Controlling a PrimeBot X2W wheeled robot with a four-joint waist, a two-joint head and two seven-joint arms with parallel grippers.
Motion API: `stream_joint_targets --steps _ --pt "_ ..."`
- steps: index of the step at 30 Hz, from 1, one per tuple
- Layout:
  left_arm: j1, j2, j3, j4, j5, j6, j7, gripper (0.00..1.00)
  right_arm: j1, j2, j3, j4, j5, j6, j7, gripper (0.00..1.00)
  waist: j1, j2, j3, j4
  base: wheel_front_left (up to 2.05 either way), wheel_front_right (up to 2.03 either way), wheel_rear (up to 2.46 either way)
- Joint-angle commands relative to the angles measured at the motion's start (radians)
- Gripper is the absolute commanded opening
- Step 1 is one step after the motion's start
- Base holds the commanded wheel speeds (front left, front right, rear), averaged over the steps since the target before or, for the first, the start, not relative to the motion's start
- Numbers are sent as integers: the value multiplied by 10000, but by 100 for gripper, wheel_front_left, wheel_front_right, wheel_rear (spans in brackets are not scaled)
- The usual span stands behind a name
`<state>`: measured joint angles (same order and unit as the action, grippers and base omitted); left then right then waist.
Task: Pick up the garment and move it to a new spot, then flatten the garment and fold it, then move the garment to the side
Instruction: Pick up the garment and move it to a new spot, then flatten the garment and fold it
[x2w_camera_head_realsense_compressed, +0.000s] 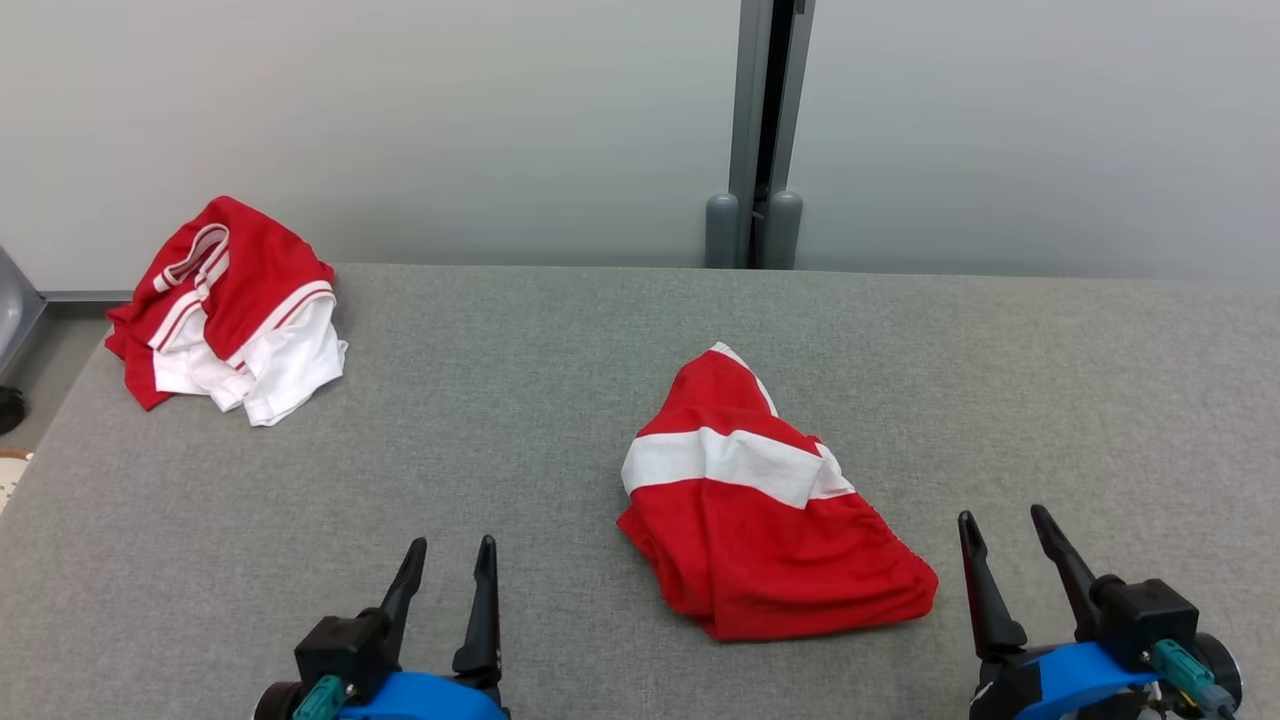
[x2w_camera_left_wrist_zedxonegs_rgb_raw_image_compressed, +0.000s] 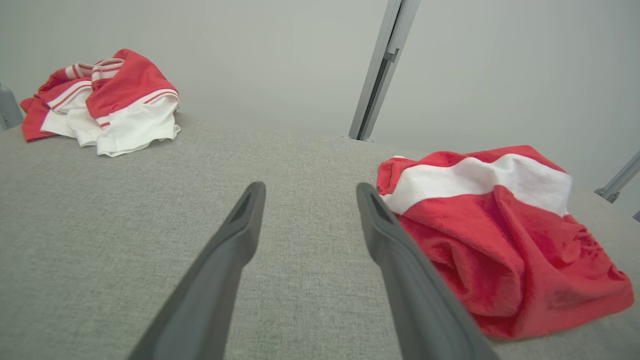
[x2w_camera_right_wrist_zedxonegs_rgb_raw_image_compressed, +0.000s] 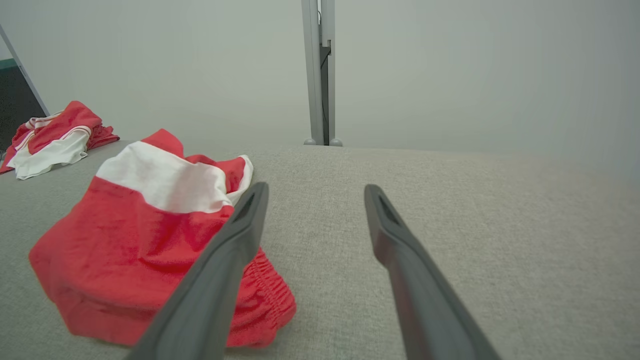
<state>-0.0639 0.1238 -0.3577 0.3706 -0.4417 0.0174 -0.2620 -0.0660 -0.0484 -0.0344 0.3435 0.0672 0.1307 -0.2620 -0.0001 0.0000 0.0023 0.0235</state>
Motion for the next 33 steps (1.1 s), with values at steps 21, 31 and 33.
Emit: stream_joint_targets --steps 21,31,33 --pt "1020 -389 1019 -253 715 -334 -44 100 448 -36 379 215 414 1 -45 100 1 0 -279 66 0 0 0" --pt "993 -462 1105 -153 908 -350 -44 100 246 -36 393 347 269 1 -45 100 1 0 -247 43 0 0 0" --pt "944 -463 1117 -120 917 -380 -44 100 47 -36 421 480 123 1 -45 100 1 0 -218 60 0 0 0"
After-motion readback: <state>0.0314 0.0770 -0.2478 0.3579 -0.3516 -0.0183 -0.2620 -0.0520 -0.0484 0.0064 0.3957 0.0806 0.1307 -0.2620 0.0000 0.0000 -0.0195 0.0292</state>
